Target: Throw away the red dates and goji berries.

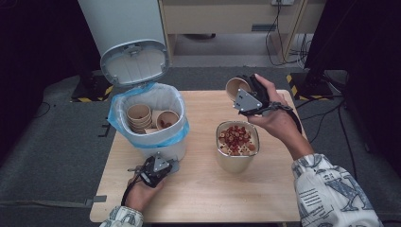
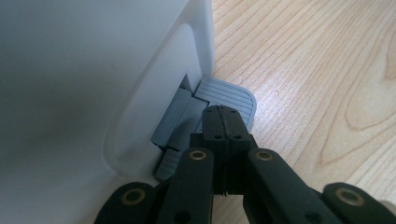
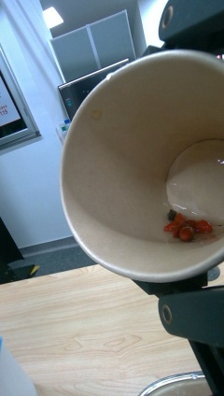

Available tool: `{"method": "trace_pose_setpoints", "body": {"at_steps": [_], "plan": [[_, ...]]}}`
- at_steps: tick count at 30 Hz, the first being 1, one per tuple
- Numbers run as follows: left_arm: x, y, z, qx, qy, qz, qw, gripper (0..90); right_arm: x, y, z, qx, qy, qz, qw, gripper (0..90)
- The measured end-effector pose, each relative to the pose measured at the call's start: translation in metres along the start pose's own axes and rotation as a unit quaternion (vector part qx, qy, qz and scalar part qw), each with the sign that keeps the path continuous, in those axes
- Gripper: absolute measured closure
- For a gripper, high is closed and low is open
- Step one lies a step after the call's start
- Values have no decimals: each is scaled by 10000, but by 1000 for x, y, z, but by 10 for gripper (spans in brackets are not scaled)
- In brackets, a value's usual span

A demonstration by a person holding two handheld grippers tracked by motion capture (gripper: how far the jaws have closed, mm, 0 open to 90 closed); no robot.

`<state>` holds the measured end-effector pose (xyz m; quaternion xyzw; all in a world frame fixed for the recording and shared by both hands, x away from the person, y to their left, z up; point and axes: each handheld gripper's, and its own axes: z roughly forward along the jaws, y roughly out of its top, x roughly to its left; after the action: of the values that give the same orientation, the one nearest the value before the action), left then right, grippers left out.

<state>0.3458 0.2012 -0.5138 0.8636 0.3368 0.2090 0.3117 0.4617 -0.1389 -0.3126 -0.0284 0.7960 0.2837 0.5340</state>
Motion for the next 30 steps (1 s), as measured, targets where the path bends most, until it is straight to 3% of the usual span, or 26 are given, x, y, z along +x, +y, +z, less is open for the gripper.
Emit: {"method": "trace_pose_setpoints", "body": {"at_steps": [11, 21, 30], "plan": [[0, 0, 0, 6, -4, -1, 10000, 898, -3, 3, 8, -179, 159, 756, 9968, 295], [0, 0, 0, 10, -9, -1, 10000, 898, -2, 7, 16, -290, 288, 1069, 9934, 293], [0, 0, 0, 5, -13, -14, 10000, 898, -5, 11, 19, -458, 384, 1461, 9875, 292]]}}
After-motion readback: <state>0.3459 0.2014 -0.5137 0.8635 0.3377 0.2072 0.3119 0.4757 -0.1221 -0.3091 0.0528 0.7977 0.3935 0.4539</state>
